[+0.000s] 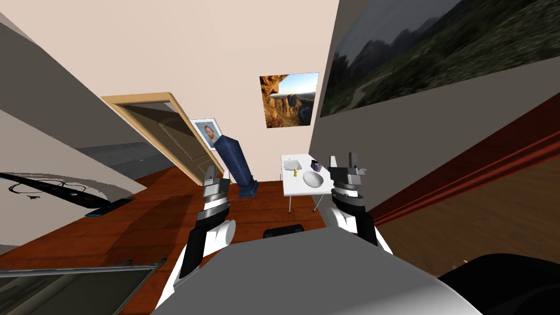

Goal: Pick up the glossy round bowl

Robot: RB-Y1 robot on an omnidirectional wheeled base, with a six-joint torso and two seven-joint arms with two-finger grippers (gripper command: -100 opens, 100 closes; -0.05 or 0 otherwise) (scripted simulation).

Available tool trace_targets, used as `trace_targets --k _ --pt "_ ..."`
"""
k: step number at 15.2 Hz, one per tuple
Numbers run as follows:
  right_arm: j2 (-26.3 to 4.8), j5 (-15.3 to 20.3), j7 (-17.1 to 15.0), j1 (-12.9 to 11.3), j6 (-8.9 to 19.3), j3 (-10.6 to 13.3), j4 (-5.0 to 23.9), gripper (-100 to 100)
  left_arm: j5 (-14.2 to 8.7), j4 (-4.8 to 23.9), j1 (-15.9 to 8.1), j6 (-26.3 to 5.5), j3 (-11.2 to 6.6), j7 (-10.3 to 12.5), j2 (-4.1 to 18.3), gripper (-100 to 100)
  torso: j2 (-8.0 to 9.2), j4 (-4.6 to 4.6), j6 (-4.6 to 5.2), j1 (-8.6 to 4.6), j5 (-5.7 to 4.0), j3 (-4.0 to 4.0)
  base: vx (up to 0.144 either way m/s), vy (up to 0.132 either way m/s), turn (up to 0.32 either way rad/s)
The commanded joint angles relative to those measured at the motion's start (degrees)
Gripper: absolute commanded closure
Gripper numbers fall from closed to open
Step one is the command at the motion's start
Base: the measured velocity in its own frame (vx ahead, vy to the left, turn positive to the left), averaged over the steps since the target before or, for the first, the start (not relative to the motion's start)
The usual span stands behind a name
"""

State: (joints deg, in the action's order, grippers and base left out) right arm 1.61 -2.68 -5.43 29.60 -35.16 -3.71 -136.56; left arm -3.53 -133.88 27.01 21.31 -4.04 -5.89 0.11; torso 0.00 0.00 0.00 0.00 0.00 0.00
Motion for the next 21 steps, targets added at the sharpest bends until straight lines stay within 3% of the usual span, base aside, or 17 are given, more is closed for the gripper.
trace_targets --k 1,4,10,11,14,16,19,21 --pt "-2.86 0.3 0.02 0.04 0.07 -0.25 0.65 -100 0.0 0.0 0.0 0.0 0.0 0.0 0.0 0 0.0 0.0 0.0 0.0 0.0 0.0 -0.009 0.01 0.008" --pt "-5.34 0.6 0.04 0.09 0.14 -0.49 1.3 -100 0.0 0.0 0.0 0.0 0.0 0.0 0.0 0 0.08 0.01 0.0 0.06 0.01 0.04 -0.023 0.024 0.008" --pt "-13.17 2.09 0.16 0.42 0.4 -1.53 4.38 -100 0.0 0.0 -0.01 0.0 0.01 0.0 -0.01 0 0.17 0.03 -0.01 0.17 0.03 0.09 -0.036 0.041 0.015" --pt "-13.17 2.09 0.16 0.42 0.4 -1.53 4.38 -100 0.0 0.0 -0.01 0.0 0.01 0.0 -0.01 0 0.17 0.04 -0.01 0.17 0.04 0.1 -0.028 0.03 0.002" --pt "-17.61 3.52 0.29 0.83 0.59 -2.38 7.26 -100 0.0 0.0 -0.01 0.0 0.0 0.0 0.0 0 0.13 0.03 -0.01 0.13 0.03 0.08 -0.031 0.04 0.024" --pt "-19.01 3.52 0.29 0.83 0.59 -2.38 7.26 -100 0.0 0.0 -0.01 0.0 0.01 0.0 -0.01 0 0.16 0.03 0.0 0.17 0.04 0.09 -0.033 0.046 0.017" --pt "-23.55 5.23 0.46 1.42 0.76 -3.28 10.66 -100 0.0 0.0 -0.01 0.0 0.01 0.0 -0.01 0 0.13 0.03 -0.01 0.18 0.04 0.07 -0.03 0.053 0.032" --pt "-25.19 5.23 0.46 1.42 0.76 -3.28 10.66 -100 0.0 0.0 -0.01 0.0 0.01 0.0 -0.01 0 0.16 0.03 0.0 0.22 0.05 0.09 -0.034 0.055 0.022"
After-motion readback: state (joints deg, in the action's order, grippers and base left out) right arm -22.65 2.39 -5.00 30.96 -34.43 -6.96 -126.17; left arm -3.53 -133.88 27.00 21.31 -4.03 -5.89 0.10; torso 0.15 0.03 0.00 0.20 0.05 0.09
